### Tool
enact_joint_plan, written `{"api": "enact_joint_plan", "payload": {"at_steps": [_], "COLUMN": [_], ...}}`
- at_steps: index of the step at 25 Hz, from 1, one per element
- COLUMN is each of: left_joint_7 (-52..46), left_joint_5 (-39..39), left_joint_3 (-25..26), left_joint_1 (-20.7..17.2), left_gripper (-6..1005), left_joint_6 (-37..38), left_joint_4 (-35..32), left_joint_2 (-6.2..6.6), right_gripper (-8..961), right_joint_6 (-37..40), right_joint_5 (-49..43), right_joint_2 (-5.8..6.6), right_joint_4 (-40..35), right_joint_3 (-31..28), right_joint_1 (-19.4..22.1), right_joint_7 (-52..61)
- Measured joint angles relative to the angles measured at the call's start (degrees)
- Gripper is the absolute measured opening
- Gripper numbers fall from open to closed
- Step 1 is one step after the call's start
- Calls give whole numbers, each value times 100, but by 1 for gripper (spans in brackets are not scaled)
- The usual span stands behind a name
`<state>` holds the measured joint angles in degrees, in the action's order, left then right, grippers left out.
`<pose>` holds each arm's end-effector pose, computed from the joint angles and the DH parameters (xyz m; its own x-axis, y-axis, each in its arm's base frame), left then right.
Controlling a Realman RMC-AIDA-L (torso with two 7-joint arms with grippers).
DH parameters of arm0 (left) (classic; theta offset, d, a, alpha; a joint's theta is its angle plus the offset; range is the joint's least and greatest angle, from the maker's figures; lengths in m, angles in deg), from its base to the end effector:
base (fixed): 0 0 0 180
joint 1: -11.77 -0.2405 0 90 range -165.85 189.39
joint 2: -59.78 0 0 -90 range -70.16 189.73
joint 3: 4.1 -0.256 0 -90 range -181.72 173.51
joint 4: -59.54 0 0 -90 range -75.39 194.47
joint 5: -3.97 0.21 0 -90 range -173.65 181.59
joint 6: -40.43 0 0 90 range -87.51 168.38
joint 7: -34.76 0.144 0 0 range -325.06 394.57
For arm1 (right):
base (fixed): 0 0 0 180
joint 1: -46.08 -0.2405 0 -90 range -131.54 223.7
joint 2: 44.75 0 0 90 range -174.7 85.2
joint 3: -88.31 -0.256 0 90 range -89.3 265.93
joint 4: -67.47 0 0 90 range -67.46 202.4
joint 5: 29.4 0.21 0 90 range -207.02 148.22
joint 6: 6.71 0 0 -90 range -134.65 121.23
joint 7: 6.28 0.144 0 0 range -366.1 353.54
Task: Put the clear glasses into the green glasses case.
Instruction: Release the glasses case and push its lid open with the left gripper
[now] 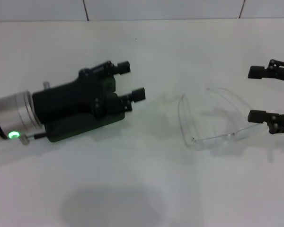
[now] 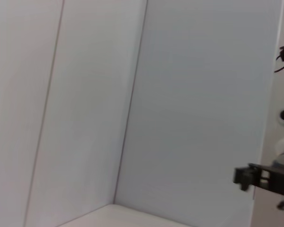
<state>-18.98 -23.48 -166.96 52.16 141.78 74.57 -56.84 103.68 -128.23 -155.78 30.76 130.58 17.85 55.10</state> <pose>-0.2439 0.3178 -0.0134 0.6490 0.1589 0.7440 0.3583 -0.9265 -0.1147 0.2444 0.3035 0.0690 0.7557 0.0894 -0.6488 -0.0512 -0.9795 -0.1947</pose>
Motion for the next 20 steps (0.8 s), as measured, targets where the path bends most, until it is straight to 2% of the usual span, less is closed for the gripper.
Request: {"api": "enact_joint_plan", "payload": {"at_steps": [3,5,11,16,20], "left_joint_7": [-570,-939,-2057,-2269,-2220], "left_joint_5": [2,22,613,1484,1688], "left_joint_3": [0,0,-8,-15,-19], "left_joint_1": [240,441,1052,1319,1340], "left_gripper": [827,824,817,811,807], "left_joint_6": [0,-6,-66,-141,-349], "left_joint_4": [413,856,2631,2874,2927], "left_joint_2": [38,12,-303,-286,-293], "right_gripper": [857,857,858,857,857], "right_joint_6": [-75,-155,-478,-588,-597], "right_joint_5": [-32,-35,-57,-111,-194], "right_joint_2": [-5,-7,-32,-44,-64], "right_joint_4": [-7,-7,8,17,-5], "right_joint_3": [2,3,13,75,79], "right_joint_1": [-3,-4,8,37,48], "right_joint_7": [1,1,18,19,-15]}}
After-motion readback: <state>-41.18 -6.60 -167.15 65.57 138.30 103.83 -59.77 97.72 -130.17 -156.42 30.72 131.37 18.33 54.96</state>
